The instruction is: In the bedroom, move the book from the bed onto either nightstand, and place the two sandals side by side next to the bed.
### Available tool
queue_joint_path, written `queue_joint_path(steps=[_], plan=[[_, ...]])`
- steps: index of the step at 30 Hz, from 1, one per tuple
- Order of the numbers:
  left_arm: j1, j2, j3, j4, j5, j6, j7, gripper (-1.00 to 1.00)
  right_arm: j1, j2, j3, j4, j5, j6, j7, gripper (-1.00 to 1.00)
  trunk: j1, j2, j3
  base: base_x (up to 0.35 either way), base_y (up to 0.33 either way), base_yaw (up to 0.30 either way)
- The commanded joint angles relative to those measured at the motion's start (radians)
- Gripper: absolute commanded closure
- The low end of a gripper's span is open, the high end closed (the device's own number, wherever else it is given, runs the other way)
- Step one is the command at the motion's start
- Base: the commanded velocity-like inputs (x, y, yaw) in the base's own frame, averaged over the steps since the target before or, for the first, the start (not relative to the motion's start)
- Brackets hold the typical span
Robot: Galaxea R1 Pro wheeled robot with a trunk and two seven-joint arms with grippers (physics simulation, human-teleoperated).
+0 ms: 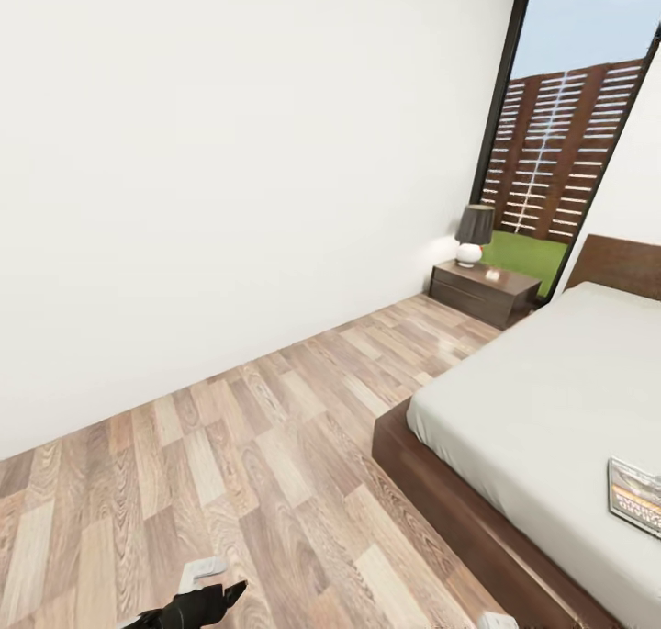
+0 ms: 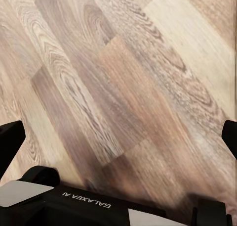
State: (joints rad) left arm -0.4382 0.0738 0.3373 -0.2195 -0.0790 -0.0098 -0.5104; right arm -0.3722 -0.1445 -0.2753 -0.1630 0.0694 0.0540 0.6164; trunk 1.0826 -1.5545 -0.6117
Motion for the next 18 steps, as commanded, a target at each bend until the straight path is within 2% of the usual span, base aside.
queue_joint_path(steps=[1, 18], plan=[[0.0, 0.0, 0.008, 0.0, -0.008, -0.001, -0.005, -1.0, -0.001, 0.0, -0.009, -0.001, 0.007, 0.006, 0.005, -1.0, 0.0, 0.0, -0.001, 0.0, 0.0, -0.199], [0.0, 0.0, 0.008, 0.0, -0.008, -0.001, -0.005, -1.0, -0.001, 0.0, -0.009, -0.001, 0.007, 0.006, 0.005, -1.0, 0.0, 0.0, -0.001, 0.064, 0.039, -0.199]])
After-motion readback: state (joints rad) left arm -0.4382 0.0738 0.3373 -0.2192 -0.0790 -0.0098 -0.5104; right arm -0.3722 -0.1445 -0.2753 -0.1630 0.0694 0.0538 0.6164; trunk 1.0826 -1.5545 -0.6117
